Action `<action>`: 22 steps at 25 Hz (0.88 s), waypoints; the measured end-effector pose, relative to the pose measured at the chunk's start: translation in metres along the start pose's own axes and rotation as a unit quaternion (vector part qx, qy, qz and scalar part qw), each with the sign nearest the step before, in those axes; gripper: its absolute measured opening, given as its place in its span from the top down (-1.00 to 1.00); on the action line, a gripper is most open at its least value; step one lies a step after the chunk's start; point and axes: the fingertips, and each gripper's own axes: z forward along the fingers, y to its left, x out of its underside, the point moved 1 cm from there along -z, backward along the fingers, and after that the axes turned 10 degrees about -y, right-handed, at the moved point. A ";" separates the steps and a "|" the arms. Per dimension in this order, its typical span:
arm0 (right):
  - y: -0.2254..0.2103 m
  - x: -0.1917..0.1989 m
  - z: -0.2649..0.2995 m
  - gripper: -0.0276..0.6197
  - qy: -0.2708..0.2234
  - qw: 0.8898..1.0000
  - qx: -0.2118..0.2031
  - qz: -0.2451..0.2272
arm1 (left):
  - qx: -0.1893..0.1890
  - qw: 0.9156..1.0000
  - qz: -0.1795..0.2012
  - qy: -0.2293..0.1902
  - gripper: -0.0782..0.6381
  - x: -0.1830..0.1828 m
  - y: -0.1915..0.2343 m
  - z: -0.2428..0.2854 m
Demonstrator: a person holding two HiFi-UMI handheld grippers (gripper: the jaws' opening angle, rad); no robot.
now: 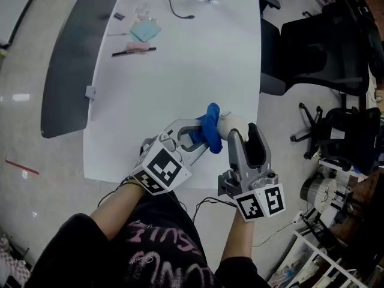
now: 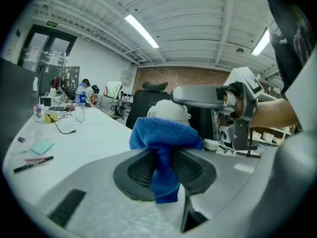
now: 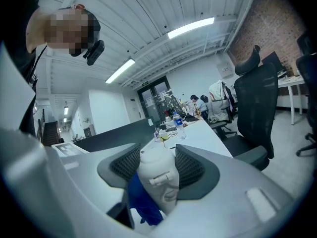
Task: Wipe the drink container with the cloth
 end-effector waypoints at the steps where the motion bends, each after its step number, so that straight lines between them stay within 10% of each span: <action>1: 0.000 0.000 0.000 0.20 0.000 1.000 0.000 0.001 | 0.000 1.000 -0.002 0.004 0.53 0.005 0.002 0.001; 22: -0.003 0.000 -0.002 0.19 0.000 1.000 0.000 0.006 | 0.008 0.996 -0.019 0.091 0.52 0.080 0.014 0.017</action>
